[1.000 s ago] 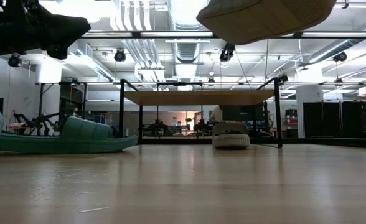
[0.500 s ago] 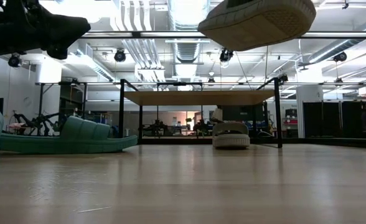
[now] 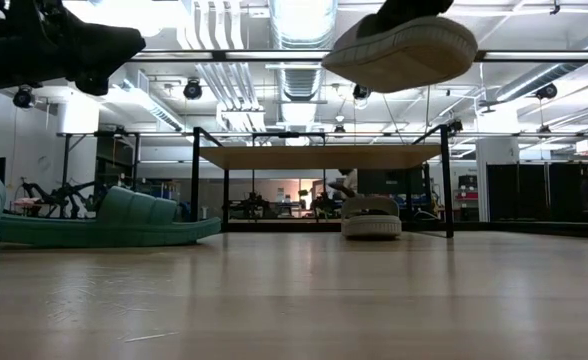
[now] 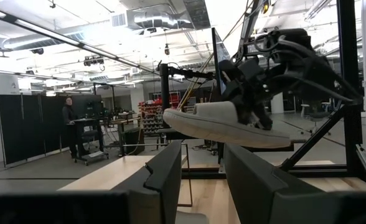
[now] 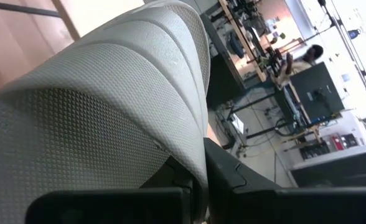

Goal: Pick and place slides into the shelf
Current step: Put the bottom gray slipper on the shelf

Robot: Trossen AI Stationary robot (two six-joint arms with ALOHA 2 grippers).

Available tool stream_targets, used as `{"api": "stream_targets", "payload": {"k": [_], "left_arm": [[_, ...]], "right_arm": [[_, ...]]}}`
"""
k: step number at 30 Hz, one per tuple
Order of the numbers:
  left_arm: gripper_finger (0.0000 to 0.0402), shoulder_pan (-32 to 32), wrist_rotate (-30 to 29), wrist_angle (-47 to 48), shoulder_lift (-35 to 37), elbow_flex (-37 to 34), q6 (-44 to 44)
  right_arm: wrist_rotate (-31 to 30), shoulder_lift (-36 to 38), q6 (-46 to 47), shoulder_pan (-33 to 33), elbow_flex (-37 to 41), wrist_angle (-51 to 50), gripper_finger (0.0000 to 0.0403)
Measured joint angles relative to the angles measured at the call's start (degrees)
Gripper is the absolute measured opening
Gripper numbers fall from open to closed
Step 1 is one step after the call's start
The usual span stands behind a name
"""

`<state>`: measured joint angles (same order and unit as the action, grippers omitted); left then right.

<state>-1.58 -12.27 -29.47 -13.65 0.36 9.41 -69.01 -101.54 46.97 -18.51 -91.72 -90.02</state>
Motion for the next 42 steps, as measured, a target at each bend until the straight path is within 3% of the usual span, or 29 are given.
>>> {"api": "stream_targets", "payload": {"k": [42], "left_arm": [[0.0107,-0.01,0.00,0.00,0.00,0.00,0.00]], "right_arm": [[0.15,0.02,-7.08,13.06,0.02,0.22,0.0009]]}}
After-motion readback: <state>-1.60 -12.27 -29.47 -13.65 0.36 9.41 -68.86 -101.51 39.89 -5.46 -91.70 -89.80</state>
